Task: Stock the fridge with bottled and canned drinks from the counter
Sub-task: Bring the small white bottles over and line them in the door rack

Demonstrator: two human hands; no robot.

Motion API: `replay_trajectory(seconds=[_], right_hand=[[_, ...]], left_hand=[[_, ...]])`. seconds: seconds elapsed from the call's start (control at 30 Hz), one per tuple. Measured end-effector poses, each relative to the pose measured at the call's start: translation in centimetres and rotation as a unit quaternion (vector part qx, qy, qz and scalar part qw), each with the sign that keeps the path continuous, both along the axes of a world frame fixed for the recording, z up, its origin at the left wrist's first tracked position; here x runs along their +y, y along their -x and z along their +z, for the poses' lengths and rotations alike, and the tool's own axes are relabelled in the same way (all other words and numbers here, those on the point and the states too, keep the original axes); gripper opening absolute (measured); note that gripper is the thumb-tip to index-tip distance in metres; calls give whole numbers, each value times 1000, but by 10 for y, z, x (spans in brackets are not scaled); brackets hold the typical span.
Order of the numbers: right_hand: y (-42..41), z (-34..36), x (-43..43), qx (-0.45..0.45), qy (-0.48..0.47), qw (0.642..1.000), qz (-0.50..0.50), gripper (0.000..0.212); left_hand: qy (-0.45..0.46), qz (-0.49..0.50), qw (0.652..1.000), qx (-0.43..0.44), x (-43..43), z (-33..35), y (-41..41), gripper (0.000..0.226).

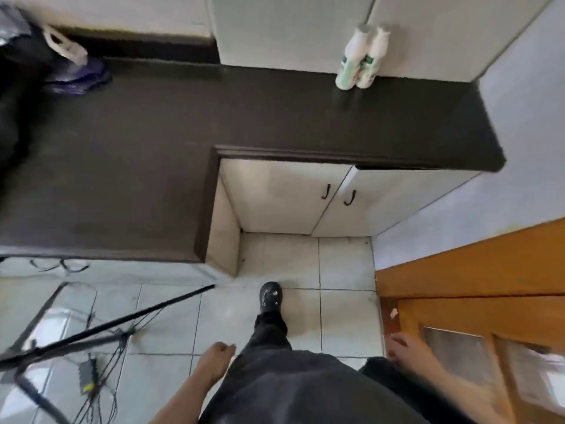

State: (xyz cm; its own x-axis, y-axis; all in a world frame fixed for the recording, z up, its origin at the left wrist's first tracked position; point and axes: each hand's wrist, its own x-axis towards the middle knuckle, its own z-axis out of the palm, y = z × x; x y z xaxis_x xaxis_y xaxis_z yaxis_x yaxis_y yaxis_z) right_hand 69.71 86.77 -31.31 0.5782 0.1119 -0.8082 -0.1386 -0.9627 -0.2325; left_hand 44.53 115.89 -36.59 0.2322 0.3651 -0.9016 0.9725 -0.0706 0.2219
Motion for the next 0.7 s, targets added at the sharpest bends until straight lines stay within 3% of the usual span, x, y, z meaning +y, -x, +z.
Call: replay_trajectory(seconds=[0.17, 0.3, 0.43, 0.53, 0.7], right_hand=[[-50, 24, 42, -64, -38, 991, -114, 22], [-58, 22, 58, -35, -20, 995, -92, 29], [-93, 13, 67, 16, 5, 999, -32, 29], [-147, 14, 79, -13, -12, 1000, -18, 27], [-254, 58, 123, -90, -165, 982, 11, 11]], left_hand=[[-27, -133, 987, -82, 76, 24, -154, 25], [3, -182, 976, -118, 88, 40, -237, 16], [4, -170, 980, -108, 87, 46, -287, 21], [21, -140, 982, -128, 84, 46, -314, 17], [88, -16, 986, -144, 95, 85, -367, 18]])
